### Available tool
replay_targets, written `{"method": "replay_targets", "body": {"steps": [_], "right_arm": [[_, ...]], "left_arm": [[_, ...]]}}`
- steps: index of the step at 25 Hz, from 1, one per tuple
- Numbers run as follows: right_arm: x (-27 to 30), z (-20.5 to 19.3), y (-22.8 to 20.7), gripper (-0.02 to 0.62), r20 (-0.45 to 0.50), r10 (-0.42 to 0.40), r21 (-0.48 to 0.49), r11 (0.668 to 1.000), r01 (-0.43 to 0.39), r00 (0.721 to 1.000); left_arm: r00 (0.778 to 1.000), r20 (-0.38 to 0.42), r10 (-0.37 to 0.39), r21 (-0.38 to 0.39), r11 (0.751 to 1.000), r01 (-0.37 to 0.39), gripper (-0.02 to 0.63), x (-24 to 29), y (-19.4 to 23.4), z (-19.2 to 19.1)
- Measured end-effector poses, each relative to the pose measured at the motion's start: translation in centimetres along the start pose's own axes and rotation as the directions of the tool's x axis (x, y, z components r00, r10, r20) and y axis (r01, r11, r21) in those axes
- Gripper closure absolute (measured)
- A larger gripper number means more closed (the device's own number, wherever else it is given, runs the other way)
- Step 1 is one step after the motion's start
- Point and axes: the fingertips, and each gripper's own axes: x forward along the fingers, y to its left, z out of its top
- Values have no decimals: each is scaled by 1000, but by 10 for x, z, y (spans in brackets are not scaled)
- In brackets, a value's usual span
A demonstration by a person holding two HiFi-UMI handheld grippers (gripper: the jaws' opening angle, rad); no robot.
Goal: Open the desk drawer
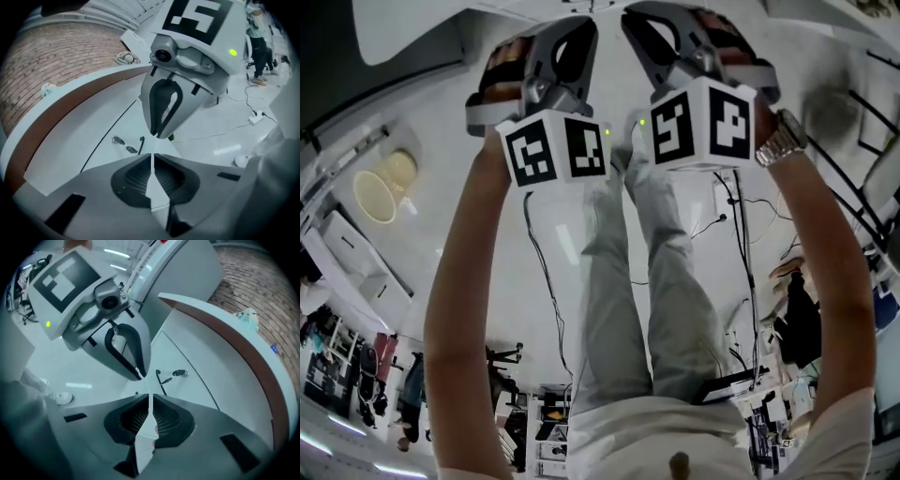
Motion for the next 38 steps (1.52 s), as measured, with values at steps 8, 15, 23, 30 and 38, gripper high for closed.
{"method": "replay_targets", "body": {"steps": [8, 15, 23, 30, 38], "right_arm": [[42, -3, -20, 459, -77, -27, -142, 990, 16, 997], [75, -6, -29, 453, -122, -40, -270, 963, 6, 992], [89, -4, -31, 542, -116, -114, -377, 924, 62, 987], [87, -4, -31, 558, -105, -164, -441, 892, 102, 981], [86, -8, -29, 560, -114, -179, -446, 888, 111, 977]], "left_arm": [[995, -101, -14, 122, 992, 27, 477, 35, 29, -7], [977, -213, 0, 227, 973, 49, 471, 63, 41, -38], [977, -215, 2, 301, 952, 64, 511, 71, 36, -38], [978, -201, 55, 336, 942, 16, 580, 71, 39, -35], [972, -213, 99, 332, 943, -24, 583, 72, 36, -34]]}}
